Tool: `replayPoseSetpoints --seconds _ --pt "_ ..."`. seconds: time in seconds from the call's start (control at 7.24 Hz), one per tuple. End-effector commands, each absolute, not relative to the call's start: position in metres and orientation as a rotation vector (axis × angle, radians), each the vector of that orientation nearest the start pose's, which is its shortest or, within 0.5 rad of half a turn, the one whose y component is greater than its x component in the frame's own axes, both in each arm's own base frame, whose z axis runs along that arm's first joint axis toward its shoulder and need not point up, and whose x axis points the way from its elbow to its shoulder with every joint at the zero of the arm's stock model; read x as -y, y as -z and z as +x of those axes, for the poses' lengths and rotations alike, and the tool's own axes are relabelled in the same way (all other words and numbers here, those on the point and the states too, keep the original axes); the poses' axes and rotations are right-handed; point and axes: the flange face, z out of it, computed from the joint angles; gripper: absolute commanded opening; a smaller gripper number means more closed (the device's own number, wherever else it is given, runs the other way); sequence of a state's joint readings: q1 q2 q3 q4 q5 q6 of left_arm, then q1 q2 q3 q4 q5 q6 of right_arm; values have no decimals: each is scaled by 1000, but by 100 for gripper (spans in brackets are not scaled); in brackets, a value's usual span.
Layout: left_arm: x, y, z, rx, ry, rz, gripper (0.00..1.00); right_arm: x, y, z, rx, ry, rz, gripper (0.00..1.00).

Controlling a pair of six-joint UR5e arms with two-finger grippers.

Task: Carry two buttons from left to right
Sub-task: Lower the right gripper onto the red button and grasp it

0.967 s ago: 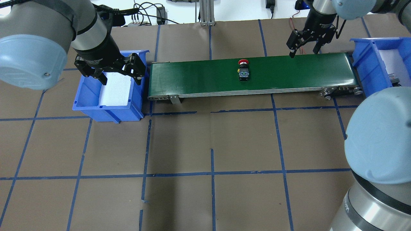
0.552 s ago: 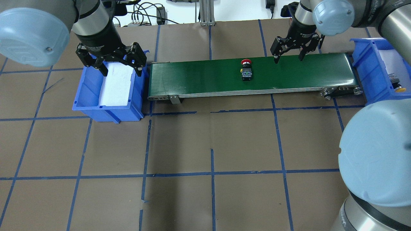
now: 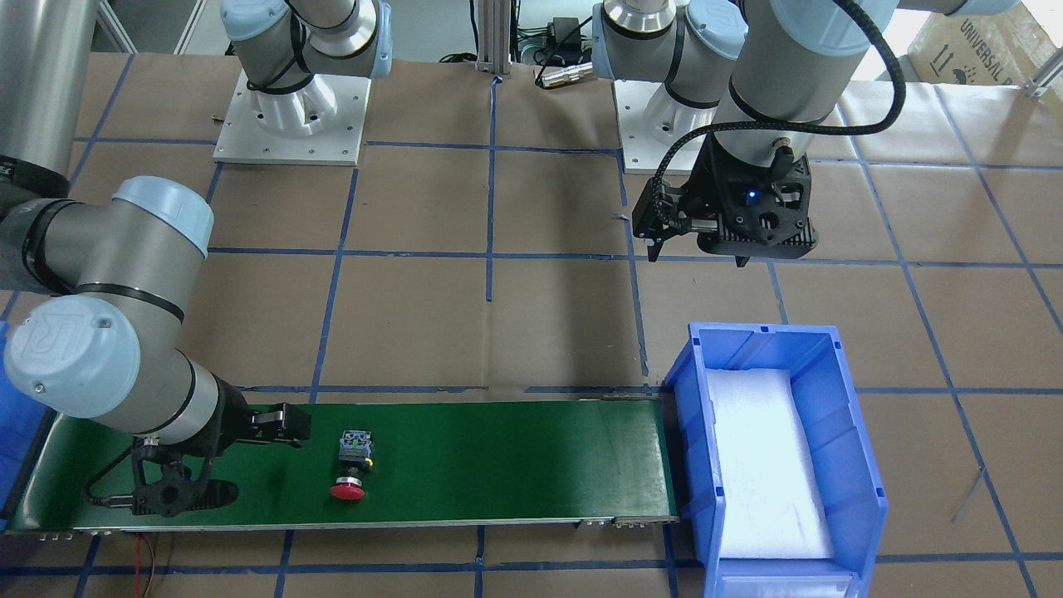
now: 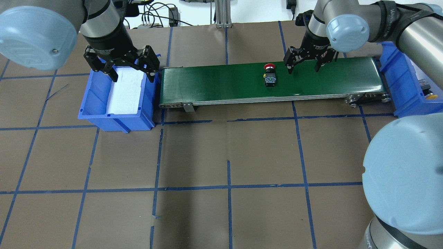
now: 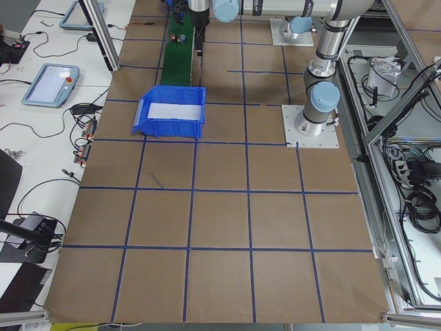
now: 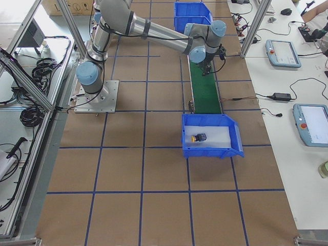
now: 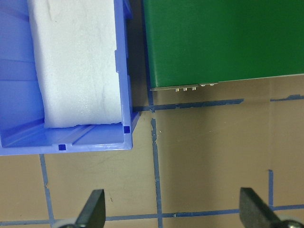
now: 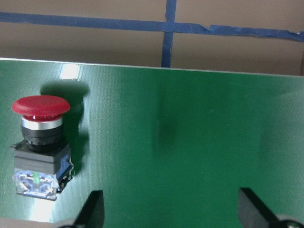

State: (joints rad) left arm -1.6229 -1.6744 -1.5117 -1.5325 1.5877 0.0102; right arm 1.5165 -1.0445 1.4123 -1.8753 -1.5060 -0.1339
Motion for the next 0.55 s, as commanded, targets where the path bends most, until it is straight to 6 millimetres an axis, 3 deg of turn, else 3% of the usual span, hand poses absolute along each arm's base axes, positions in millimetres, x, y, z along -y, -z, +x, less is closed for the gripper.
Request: replayPoseSetpoints --seconds 0.0,0.14,0.41 --pt "527 -468 -159 -3123 -9 98 100 678 -283 115 -3065 -70 -98 99" --pt "526 -468 -159 -3123 -9 101 100 680 -286 128 -3059 -14 -121 99" --pt "526 -468 -160 -3123 -9 103 100 678 -281 131 -3058 -26 -118 99"
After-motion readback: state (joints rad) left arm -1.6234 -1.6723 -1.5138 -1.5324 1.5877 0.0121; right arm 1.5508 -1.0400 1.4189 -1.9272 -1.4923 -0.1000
